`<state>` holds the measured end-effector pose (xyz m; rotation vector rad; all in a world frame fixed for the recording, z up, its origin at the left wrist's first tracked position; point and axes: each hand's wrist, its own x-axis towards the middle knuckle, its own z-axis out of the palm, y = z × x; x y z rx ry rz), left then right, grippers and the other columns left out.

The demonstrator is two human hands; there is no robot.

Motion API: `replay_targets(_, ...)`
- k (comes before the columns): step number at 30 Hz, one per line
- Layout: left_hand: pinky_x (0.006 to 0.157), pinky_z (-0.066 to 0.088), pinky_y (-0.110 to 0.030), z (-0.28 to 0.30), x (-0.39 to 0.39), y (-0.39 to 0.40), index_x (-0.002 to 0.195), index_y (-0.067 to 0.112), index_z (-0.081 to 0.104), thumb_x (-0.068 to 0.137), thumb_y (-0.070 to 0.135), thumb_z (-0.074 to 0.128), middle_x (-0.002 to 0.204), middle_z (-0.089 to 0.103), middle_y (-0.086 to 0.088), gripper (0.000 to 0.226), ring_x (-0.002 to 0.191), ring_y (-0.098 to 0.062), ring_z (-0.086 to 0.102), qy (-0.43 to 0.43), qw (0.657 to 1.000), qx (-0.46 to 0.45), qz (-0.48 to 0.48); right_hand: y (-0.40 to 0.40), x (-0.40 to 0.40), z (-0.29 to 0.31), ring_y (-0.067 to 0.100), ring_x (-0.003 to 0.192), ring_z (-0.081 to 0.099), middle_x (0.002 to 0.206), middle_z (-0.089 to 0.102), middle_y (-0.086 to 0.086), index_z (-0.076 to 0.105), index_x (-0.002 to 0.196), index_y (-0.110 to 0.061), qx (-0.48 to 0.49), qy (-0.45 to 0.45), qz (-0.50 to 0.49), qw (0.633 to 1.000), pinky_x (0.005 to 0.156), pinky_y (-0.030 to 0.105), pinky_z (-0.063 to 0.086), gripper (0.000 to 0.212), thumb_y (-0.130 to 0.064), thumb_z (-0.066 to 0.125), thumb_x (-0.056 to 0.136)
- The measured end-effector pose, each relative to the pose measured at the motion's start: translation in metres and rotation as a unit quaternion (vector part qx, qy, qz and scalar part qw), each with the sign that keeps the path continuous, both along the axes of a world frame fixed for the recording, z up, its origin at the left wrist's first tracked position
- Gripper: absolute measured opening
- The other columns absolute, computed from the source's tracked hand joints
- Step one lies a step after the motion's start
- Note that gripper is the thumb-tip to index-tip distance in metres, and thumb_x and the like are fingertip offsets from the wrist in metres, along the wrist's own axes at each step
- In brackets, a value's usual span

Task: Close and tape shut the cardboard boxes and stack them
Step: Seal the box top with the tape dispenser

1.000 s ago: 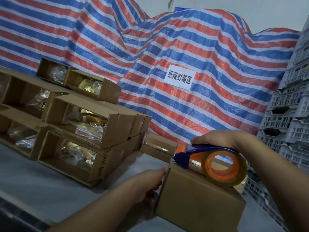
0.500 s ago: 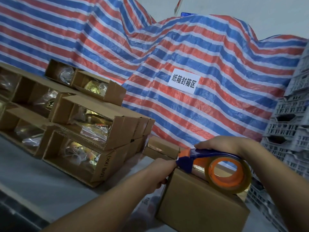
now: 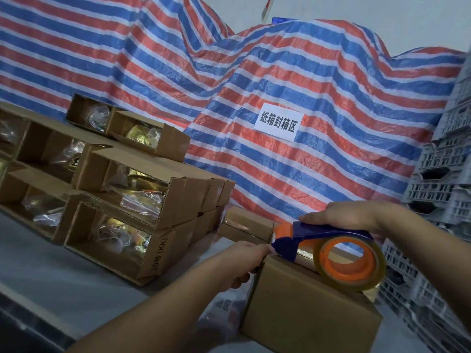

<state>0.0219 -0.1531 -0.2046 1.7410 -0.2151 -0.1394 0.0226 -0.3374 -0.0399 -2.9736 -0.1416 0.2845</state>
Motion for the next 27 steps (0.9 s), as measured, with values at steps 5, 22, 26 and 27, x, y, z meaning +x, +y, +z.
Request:
replay_targets(5,0.046,0.024,-0.020,-0.003,-0.001,-0.001,0.091,0.026,0.063,0.095,0.050,0.043,0.071,0.045,0.002,0.031,0.052,-0.011,0.032,-0.012,1.000,0.019,0.017,-0.034,-0.011,0.008,0.009,0.055,0.063,0.066,0.070,-0.001,0.068,0.086,-0.016,-0.006,-0.015,-0.028,0.999,0.069,0.023,0.051,0.056,-0.067,0.046,0.094)
replay_targets(22,0.083,0.052,-0.037,0.055,-0.032,-0.027,0.098,0.012,0.058,0.102,0.032,0.036,0.096,0.062,-0.005,0.030,0.095,-0.024,0.061,-0.283,0.862,0.400,0.129,-0.105,-0.027,-0.027,0.015,0.088,0.069,0.094,0.073,0.000,0.068,0.100,-0.026,-0.034,-0.097,-0.072,0.992,0.096,0.038,0.050,0.058,-0.078,0.046,0.087)
replay_targets(26,0.110,0.034,-0.045,0.043,-0.046,-0.057,0.141,0.026,0.045,0.098,0.061,0.028,0.147,0.045,-0.002,0.058,0.133,-0.023,0.043,-0.324,0.825,0.459,-0.052,-0.108,-0.027,-0.029,0.017,0.091,0.072,0.099,0.076,0.002,0.068,0.109,-0.023,-0.008,-0.087,-0.062,0.994,0.100,0.039,0.050,0.059,-0.073,0.044,0.091)
replay_targets(27,0.114,0.028,-0.047,0.038,-0.046,-0.060,0.147,0.027,0.037,0.094,0.069,0.027,0.155,0.036,0.000,0.068,0.140,-0.022,0.035,-0.324,0.796,0.506,-0.070,-0.110,-0.027,-0.031,0.016,0.084,0.072,0.092,0.076,0.001,0.069,0.105,-0.021,0.004,-0.076,-0.065,0.995,0.097,0.036,0.052,0.058,-0.072,0.043,0.092)
